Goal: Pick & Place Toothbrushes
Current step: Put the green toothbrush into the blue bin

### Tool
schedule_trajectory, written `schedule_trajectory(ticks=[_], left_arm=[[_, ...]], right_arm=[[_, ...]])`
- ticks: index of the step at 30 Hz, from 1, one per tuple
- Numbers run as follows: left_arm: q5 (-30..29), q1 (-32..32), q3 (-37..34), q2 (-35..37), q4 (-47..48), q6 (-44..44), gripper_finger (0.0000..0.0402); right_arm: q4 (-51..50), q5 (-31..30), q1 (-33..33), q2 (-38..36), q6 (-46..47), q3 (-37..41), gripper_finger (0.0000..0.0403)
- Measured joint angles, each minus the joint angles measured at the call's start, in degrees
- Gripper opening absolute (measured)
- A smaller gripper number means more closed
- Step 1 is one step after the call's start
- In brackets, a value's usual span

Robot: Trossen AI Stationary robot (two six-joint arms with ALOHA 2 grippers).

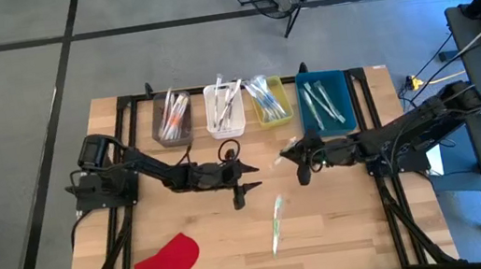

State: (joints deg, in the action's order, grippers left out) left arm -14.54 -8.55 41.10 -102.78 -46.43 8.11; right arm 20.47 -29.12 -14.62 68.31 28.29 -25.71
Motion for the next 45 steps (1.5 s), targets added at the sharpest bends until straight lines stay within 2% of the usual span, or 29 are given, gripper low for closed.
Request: schedule_trajectory(ticks=[5, 11, 17, 25, 31, 39, 45], left_arm=[[3.99, 1.41, 0.00, 2.49, 6.00, 3.46, 0.0195], [4.06, 1.68, 0.00, 5.35, 13.21, 4.69, 0.0185], [3.99, 1.68, 0.00, 5.83, 14.51, 4.67, 0.0182], [3.98, 1.66, 0.00, 5.84, 14.59, 4.18, 0.0182], [3.95, 1.66, 0.00, 5.84, 15.02, 4.19, 0.0182], [3.94, 1.66, 0.00, 5.84, 15.01, 4.19, 0.0182], [3.93, 1.66, 0.00, 5.84, 15.01, 4.19, 0.0182]], right_arm=[[-7.19, 0.74, 2.84, -4.86, 1.05, 0.00, 0.0017], [-18.07, 4.44, 7.54, -9.86, 3.88, -1.15, 0.0029], [-36.92, 4.72, 11.60, -11.57, 3.86, -9.37, 0.0015], [-53.86, 4.64, 16.92, -11.58, 1.09, -21.80, 0.0031], [-61.64, 2.46, 22.47, -11.58, -1.75, -28.08, 0.0015], [-68.07, 2.13, 32.30, -11.02, -1.90, -29.59, 0.0034], [-70.79, 5.94, 41.05, -8.51, -4.38, -29.59, 0.0014]])
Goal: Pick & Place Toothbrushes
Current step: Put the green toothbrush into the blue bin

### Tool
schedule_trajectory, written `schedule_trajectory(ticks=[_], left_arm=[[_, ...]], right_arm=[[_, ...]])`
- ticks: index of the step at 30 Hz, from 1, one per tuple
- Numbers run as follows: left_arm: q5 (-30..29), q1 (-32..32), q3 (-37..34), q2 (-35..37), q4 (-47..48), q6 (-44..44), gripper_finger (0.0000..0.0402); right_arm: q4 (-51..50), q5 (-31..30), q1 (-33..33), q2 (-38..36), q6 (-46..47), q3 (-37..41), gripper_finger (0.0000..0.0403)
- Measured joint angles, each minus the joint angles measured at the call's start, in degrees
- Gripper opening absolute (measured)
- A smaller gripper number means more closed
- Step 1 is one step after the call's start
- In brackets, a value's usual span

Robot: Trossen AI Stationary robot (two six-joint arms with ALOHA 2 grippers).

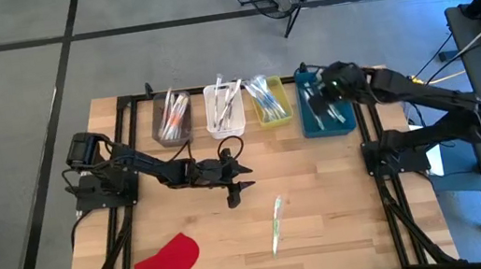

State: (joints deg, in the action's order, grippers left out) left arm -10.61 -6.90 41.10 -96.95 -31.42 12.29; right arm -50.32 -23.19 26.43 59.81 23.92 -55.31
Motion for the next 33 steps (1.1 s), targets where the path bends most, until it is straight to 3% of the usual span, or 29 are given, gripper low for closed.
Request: schedule_trajectory(ticks=[7, 13, 18, 22, 29, 33], left_arm=[[-0.01, 0.00, 0.00, 0.00, -0.02, 0.02, 0.0182], [-0.02, 0.00, 0.02, -0.02, -0.02, 0.02, 0.0182], [-0.02, 0.00, 0.02, -0.04, -0.02, 0.02, 0.0182], [-0.02, 0.00, 0.02, -0.04, -0.02, 0.02, 0.0182], [-0.02, 0.00, 0.02, -0.04, -0.02, 0.02, 0.0182], [-0.02, 0.00, 0.02, -0.04, -0.02, 0.02, 0.0182]], right_arm=[[-0.69, 5.34, 6.85, 4.97, -0.56, 0.00, 0.0038], [-2.88, 9.89, 11.09, 11.08, -0.55, 0.00, 0.0016], [-3.18, 13.37, 12.54, 15.07, -0.60, 0.00, 0.0024], [-4.63, 13.60, 14.03, 18.43, -0.65, 0.00, 0.0038], [-5.55, 13.60, 16.66, 23.36, -2.32, 0.00, 0.0016], [-5.15, 13.60, 17.85, 25.51, -2.29, 0.00, 0.0030]])
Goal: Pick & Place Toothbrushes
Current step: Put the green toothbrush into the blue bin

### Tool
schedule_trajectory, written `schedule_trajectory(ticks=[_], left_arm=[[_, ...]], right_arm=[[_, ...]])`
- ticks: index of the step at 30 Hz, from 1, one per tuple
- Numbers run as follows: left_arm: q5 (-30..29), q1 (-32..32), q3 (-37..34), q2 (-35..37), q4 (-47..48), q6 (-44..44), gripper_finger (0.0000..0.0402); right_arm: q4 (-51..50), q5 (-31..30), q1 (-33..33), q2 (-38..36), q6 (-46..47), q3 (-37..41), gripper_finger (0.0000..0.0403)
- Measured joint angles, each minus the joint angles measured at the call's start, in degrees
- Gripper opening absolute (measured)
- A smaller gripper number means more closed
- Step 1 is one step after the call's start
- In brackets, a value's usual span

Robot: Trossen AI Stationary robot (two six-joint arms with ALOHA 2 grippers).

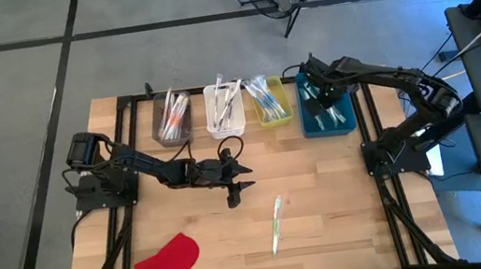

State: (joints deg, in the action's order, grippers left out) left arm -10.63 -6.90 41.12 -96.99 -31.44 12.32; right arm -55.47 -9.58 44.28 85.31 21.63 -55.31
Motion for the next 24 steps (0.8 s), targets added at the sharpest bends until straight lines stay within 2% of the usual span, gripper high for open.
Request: schedule_trajectory(ticks=[5, 13, 20, 24], left_arm=[[-0.02, 0.00, 0.00, 0.00, 0.00, 0.00, 0.0182], [-0.02, 0.00, 0.00, 0.00, 0.02, 0.00, 0.0182], [-0.02, 0.00, 0.02, 0.00, 0.02, 0.00, 0.0182], [0.23, 0.00, 0.02, 0.00, 0.00, 0.00, 0.0182]], right_arm=[[1.57, 0.01, 0.93, 2.50, 0.01, 0.00, 0.0047], [8.46, -0.02, 1.00, 4.46, -0.04, 0.02, 0.0021], [11.09, -1.61, 1.00, 4.46, -0.13, 0.02, 0.0063], [11.02, -2.65, 0.98, 4.46, 0.00, 0.02, 0.0071]])
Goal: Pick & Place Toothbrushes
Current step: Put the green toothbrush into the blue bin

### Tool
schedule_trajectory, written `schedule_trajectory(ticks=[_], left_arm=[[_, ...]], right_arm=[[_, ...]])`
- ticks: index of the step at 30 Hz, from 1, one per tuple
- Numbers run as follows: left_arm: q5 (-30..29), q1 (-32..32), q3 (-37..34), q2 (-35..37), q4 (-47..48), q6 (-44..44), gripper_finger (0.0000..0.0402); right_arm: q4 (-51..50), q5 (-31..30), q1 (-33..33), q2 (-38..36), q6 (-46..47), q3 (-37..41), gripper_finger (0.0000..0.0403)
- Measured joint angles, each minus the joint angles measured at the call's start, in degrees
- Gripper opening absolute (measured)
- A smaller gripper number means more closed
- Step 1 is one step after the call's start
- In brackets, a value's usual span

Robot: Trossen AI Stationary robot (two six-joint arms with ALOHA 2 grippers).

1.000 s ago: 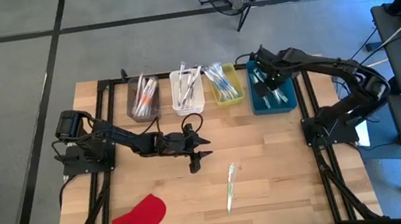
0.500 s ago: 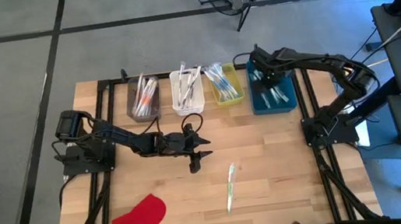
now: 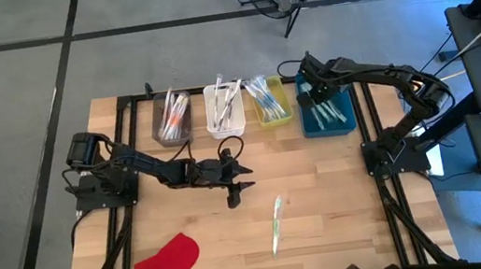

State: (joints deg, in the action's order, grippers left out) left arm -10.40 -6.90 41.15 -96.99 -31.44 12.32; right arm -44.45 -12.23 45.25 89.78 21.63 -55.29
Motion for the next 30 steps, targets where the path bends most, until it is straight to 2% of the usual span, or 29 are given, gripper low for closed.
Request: schedule_trajectory(ticks=[4, 12, 17, 20, 24, 30], left_arm=[[2.68, 0.00, 0.00, 0.00, 0.00, 0.00, 0.0182], [4.30, -0.77, 0.01, 0.41, 0.10, -0.79, 0.0182], [8.00, -2.96, 2.66, 0.61, 0.63, -5.34, 0.0182], [7.95, -4.79, 6.13, 0.74, 5.65, -10.20, 0.0182], [4.19, -6.34, 11.33, 0.74, 15.83, -12.82, 0.0182], [0.66, -7.43, 13.57, 0.74, 25.26, -9.03, 0.0182]], right_arm=[[-0.08, -0.29, -0.02, 0.00, 0.00, 0.00, 0.0056], [-0.15, -0.41, -0.48, -0.46, -2.79, 0.06, 0.0008], [-0.16, -1.33, -2.05, -3.52, -4.11, 0.07, 0.0011], [-1.21, -1.46, -3.67, -6.35, -4.13, 0.07, 0.0020], [-1.97, -1.77, -7.23, -10.74, -4.28, 0.34, 0.0015], [-1.56, -1.68, -15.55, -16.77, -3.73, 3.95, 0.0006]])
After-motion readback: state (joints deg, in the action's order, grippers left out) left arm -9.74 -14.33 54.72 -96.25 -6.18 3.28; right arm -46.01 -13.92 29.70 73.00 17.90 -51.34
